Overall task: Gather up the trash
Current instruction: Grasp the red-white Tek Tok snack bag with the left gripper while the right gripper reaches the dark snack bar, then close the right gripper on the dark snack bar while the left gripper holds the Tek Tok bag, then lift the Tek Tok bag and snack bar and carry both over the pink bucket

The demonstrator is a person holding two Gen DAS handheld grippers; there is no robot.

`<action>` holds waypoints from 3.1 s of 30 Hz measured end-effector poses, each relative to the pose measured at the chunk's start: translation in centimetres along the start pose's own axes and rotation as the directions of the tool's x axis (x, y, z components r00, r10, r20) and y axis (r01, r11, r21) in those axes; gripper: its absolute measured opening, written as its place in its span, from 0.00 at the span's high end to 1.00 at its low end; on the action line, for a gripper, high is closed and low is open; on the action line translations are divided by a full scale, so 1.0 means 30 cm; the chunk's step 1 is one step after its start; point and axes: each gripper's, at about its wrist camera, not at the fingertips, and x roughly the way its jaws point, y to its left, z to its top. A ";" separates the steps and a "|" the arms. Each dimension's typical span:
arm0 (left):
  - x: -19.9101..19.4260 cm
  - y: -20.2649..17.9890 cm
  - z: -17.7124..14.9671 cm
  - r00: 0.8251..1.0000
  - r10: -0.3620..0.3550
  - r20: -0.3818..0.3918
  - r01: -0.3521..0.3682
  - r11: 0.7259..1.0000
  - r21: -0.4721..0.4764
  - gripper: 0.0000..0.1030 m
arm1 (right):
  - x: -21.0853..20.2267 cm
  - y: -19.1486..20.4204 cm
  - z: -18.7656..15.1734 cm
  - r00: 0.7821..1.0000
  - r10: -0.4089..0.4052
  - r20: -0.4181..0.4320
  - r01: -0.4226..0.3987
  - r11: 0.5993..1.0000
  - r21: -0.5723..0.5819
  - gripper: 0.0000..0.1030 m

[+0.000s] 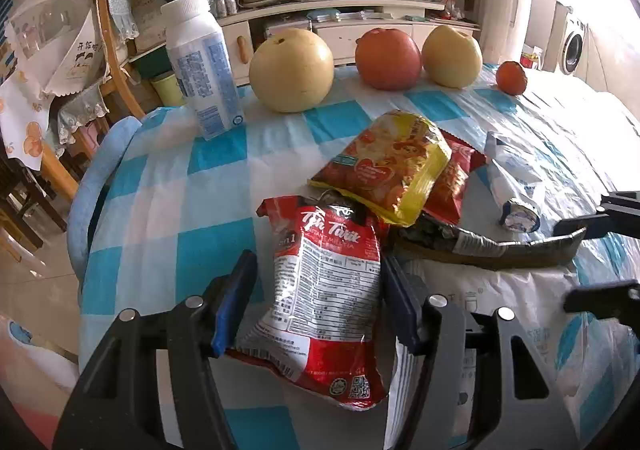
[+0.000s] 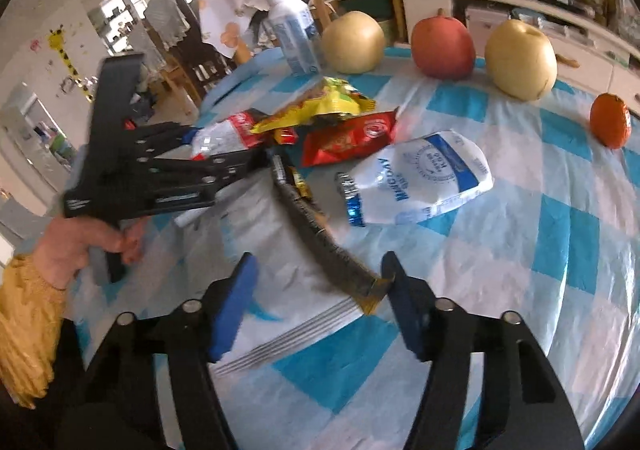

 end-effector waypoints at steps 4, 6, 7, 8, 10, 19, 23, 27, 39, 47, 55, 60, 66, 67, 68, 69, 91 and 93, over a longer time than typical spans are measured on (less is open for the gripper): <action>-0.008 -0.011 -0.013 0.999 -0.039 -0.017 0.039 0.999 -0.018 0.44 | 0.004 0.031 0.007 0.999 0.044 -0.006 -0.044 0.999 -0.031 0.39; -0.013 -0.013 -0.021 0.998 -0.060 -0.021 0.060 0.998 -0.032 0.45 | 0.004 0.069 0.005 0.995 0.091 -0.031 -0.093 0.994 -0.063 0.40; -0.014 -0.017 -0.024 0.998 -0.060 -0.021 0.059 0.998 -0.025 0.45 | 0.005 0.087 0.002 0.992 0.117 -0.051 -0.121 0.989 -0.080 0.41; -0.017 -0.020 -0.027 0.998 -0.058 -0.021 0.058 0.998 -0.021 0.45 | 0.008 0.109 -0.003 0.987 0.141 -0.076 -0.148 0.983 -0.105 0.41; -0.018 -0.022 -0.029 0.998 -0.060 -0.022 0.060 0.998 -0.021 0.45 | 0.012 0.132 -0.012 0.982 0.158 -0.100 -0.171 0.976 -0.136 0.41; -0.006 -0.032 -0.014 1.000 -0.022 -0.010 0.022 1.000 -0.002 0.41 | 0.015 0.109 0.014 0.998 0.063 -0.014 -0.064 0.995 -0.077 0.49; -0.001 -0.032 -0.011 1.000 -0.016 -0.009 0.016 1.000 -0.014 0.41 | 0.041 0.108 0.012 1.000 0.003 0.002 -0.003 0.998 -0.057 0.57; -0.002 -0.026 -0.012 0.999 -0.050 -0.009 0.050 0.998 -0.046 0.52 | 0.041 0.125 0.007 1.000 -0.016 0.016 0.017 0.999 -0.048 0.62; -0.054 -0.005 -0.073 0.998 -0.064 0.006 0.064 0.989 -0.137 0.59 | 0.018 0.051 -0.008 1.000 -0.013 0.025 0.011 0.997 0.074 0.87; -0.119 -0.003 -0.125 0.995 -0.090 0.035 0.095 0.980 -0.177 0.60 | -0.023 0.067 -0.028 0.998 0.016 0.056 -0.022 0.994 0.109 0.89; -0.234 0.021 -0.191 0.986 -0.115 0.121 0.143 0.957 -0.253 0.61 | -0.081 0.058 -0.052 0.991 0.084 0.107 -0.104 0.974 0.199 0.90; -0.320 0.032 -0.227 0.976 -0.124 0.178 0.171 0.943 -0.284 0.72 | -0.120 0.065 -0.071 0.982 0.127 0.140 -0.158 0.958 0.239 0.90; -0.353 0.042 -0.256 0.973 -0.142 0.182 0.190 0.940 -0.283 0.72 | -0.167 0.095 -0.098 0.973 0.150 0.177 -0.194 0.944 0.265 0.90; -0.353 0.041 -0.256 0.974 -0.136 0.180 0.182 0.944 -0.274 0.72 | -0.180 0.103 -0.105 0.971 0.151 0.185 -0.196 0.945 0.263 0.90; -0.350 0.038 -0.256 0.977 -0.122 0.173 0.165 0.950 -0.265 0.71 | -0.189 0.109 -0.108 0.970 0.152 0.192 -0.199 0.945 0.261 0.90; -0.344 0.036 -0.256 0.980 -0.112 0.162 0.151 0.954 -0.257 0.67 | -0.200 0.120 -0.113 0.968 0.154 0.198 -0.203 0.944 0.259 0.90; -0.279 0.004 -0.252 0.995 0.022 0.096 -0.006 0.988 -0.157 0.21 | -0.270 0.246 -0.239 0.969 0.152 0.197 -0.206 0.934 0.292 0.90; -0.247 -0.001 -0.254 0.998 0.005 0.070 0.007 0.987 -0.159 0.21 | -0.269 0.258 -0.240 0.968 0.154 0.197 -0.207 0.935 0.288 0.90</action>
